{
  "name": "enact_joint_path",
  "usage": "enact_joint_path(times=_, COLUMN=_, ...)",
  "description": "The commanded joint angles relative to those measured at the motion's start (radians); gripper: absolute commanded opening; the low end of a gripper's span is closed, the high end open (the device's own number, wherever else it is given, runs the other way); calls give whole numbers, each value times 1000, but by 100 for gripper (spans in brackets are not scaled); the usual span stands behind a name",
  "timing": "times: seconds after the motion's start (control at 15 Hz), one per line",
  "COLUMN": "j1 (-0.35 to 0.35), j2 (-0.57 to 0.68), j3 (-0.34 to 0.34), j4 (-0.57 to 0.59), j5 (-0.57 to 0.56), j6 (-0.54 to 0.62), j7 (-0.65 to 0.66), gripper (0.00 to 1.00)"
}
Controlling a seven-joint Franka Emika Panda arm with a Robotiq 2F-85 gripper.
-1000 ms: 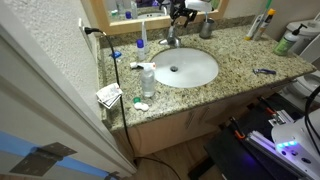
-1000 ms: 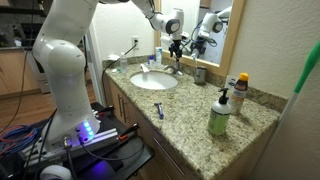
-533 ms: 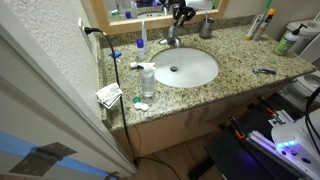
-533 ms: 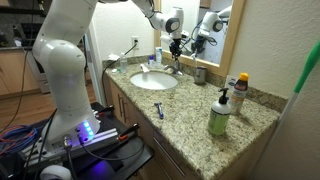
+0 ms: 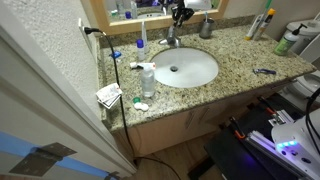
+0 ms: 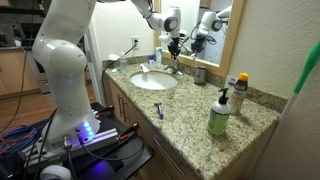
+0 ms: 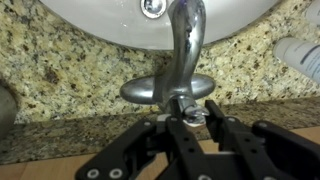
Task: Push the faucet handle to the left
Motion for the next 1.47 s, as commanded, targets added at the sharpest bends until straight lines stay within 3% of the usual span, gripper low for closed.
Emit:
enact_joint_path(times=0.0, j1=21, j2=-59, j3=20, j4=-65, j5=20, j6=3, j7=-16, gripper=7)
enact_joint_path(times=0.73, j1=77, j2=-57, j3=39, j4=-56, j5=44, j6=105, j7=94, gripper=7)
enact_joint_path(times=1.13, j1=136, j2=-27, j3=-13, j4=-33, j5=-19, j6=208, j7=258, gripper=7)
enact_joint_path(times=1.4, j1=139, j2=-40, j3=-43, j4=-28, j5=-8, j6=244, j7=354, gripper=7)
